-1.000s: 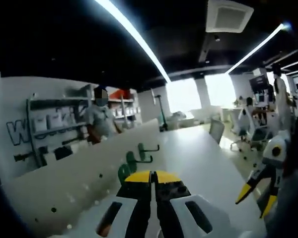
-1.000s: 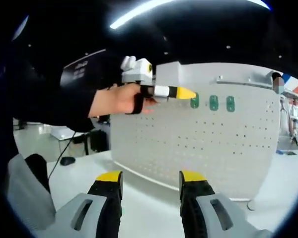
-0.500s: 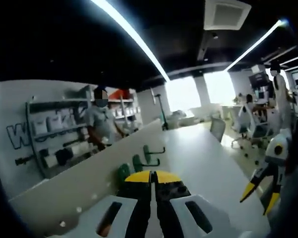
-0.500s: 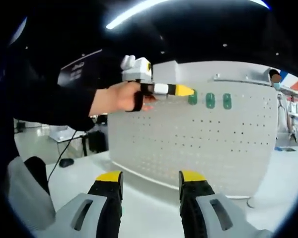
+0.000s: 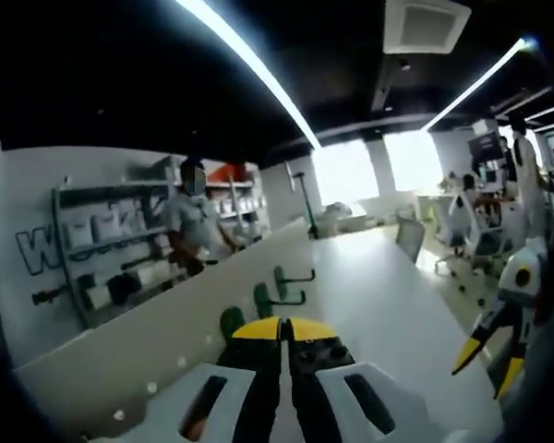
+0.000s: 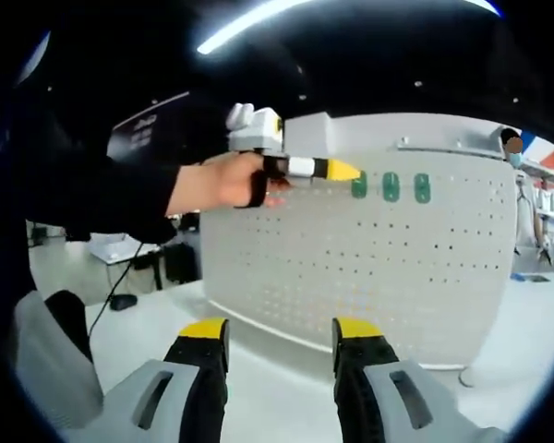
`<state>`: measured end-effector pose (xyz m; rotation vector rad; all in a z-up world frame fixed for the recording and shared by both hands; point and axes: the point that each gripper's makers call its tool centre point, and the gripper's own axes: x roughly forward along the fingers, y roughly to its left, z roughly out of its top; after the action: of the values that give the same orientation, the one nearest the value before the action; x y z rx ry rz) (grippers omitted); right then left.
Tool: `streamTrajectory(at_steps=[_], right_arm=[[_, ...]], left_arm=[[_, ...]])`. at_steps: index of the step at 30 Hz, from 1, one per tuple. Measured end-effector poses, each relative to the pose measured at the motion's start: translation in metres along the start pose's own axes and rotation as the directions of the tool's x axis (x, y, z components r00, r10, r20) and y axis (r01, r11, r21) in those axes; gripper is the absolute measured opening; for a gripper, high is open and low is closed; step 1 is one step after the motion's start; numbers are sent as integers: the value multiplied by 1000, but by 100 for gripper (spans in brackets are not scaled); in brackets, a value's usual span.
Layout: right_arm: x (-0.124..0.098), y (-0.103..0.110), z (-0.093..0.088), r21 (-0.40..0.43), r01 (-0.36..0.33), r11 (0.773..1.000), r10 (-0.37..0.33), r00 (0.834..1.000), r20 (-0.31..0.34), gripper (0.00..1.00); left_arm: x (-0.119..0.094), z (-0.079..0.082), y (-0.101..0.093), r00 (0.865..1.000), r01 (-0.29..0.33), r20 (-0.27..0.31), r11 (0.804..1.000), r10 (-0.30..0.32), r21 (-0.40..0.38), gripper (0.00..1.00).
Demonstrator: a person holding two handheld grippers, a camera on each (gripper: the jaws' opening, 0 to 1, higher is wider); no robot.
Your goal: Insert the hook assembly into the mounting plate slot until the hook locks in place.
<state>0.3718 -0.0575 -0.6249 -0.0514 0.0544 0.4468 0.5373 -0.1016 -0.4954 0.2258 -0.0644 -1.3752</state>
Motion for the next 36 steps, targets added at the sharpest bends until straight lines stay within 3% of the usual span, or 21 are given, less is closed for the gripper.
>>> streamTrajectory(at_steps=[10, 14, 18, 36], right_arm=[[0, 0, 1, -1, -1, 1000, 1, 1000, 4, 45], [0, -1, 2, -1, -1, 1000, 1, 1000, 6, 45], [0, 0, 2, -3, -2, 1000, 2, 1000, 4, 45], [2, 6, 2, -12, -23, 1000, 23, 1000, 5, 45]], left_arm=[[1, -1, 2, 1000, -13, 5, 1000, 13, 13, 2], [2, 0, 0, 1000, -27, -2, 995, 27, 95, 3], [4, 0, -1, 999, -35, -7, 993, 36, 116, 5], [-29, 11, -15, 997, -68, 31, 994, 65, 90, 35]])
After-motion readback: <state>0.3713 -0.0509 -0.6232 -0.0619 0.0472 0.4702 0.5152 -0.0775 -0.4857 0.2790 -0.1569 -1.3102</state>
